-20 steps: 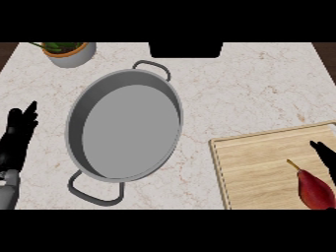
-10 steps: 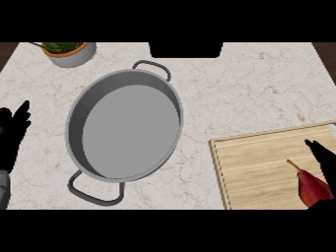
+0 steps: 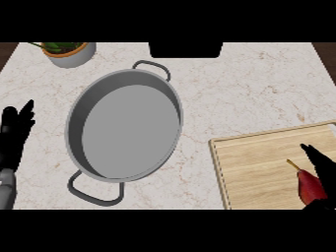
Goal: Pick the pear from the tray and place it in the pot
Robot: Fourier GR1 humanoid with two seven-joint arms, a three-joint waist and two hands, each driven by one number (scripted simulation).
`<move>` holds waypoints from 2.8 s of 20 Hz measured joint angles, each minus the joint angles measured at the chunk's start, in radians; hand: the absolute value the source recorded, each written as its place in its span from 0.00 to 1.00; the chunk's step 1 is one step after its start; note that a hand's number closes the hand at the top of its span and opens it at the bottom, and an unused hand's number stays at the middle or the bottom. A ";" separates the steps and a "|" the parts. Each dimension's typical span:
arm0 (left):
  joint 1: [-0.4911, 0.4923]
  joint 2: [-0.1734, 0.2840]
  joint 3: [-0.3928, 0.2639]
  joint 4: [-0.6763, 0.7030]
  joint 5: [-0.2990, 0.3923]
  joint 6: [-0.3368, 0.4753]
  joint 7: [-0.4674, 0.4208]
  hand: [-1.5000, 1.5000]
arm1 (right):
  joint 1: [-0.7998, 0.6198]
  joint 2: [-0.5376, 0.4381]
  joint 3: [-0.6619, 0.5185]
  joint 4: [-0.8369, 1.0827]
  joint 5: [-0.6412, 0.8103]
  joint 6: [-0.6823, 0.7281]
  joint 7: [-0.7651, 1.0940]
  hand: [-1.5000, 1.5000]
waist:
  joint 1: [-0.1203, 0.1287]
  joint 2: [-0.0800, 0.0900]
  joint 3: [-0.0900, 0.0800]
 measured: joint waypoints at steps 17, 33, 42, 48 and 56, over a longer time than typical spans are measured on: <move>0.011 -0.049 0.040 0.016 -0.044 -0.034 -0.040 0.50 | -0.038 0.057 -0.055 0.170 0.127 -0.089 -0.210 1.00 | 0.000 -0.005 -0.009; 0.032 -0.069 0.052 -0.027 -0.068 -0.050 -0.022 0.50 | 0.015 0.142 0.093 -0.029 0.371 -0.165 -0.170 1.00 | -0.001 -0.001 -0.001; 0.022 -0.060 0.066 -0.038 -0.068 -0.057 0.003 0.50 | 0.053 0.219 0.273 -0.355 0.558 -0.184 -0.024 1.00 | -0.007 -0.004 -0.001; 0.020 -0.061 0.066 -0.037 -0.066 -0.062 0.001 0.50 | -0.032 0.275 0.377 -0.568 0.620 -0.237 -0.014 1.00 | -0.004 -0.006 -0.001; 0.009 -0.057 0.074 -0.008 -0.065 -0.073 -0.023 0.50 | -0.358 0.391 0.521 -0.647 0.731 -0.051 0.122 1.00 | 0.005 -0.003 -0.003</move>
